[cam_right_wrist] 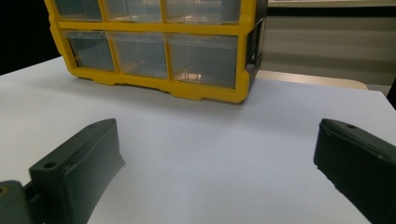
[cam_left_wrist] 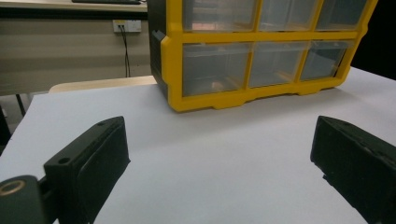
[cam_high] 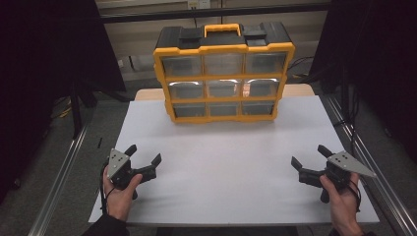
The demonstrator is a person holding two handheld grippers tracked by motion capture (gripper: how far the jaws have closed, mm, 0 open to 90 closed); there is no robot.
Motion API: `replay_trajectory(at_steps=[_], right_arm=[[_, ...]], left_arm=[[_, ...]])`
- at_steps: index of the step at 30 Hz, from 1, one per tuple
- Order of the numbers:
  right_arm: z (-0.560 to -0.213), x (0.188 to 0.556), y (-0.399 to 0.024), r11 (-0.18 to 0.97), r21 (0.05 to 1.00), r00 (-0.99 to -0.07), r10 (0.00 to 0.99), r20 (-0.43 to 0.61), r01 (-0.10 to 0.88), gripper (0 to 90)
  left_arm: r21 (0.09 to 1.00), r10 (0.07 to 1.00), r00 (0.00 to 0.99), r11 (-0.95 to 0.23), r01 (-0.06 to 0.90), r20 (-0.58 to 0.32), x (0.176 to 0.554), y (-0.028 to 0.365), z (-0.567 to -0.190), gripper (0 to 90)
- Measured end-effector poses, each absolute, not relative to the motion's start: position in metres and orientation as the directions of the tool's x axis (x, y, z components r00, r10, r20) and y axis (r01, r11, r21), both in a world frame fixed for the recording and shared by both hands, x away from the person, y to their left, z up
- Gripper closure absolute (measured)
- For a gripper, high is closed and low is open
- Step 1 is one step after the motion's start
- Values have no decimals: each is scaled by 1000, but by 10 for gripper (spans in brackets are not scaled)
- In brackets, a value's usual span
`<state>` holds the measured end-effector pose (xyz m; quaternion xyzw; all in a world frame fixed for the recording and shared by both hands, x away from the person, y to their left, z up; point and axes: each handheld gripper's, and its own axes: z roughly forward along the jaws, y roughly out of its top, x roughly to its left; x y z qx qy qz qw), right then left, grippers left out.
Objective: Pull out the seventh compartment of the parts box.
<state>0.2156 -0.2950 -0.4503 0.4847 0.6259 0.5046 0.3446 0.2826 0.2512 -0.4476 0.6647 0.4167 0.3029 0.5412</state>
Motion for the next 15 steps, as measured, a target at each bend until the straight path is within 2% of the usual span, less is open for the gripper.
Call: replay_trajectory(at_steps=[15], right_arm=[[-452,218,-295,20,963,-318,946,69,269,0]], left_arm=[[958,839,544,-177,226,26,288,235,-449,41]])
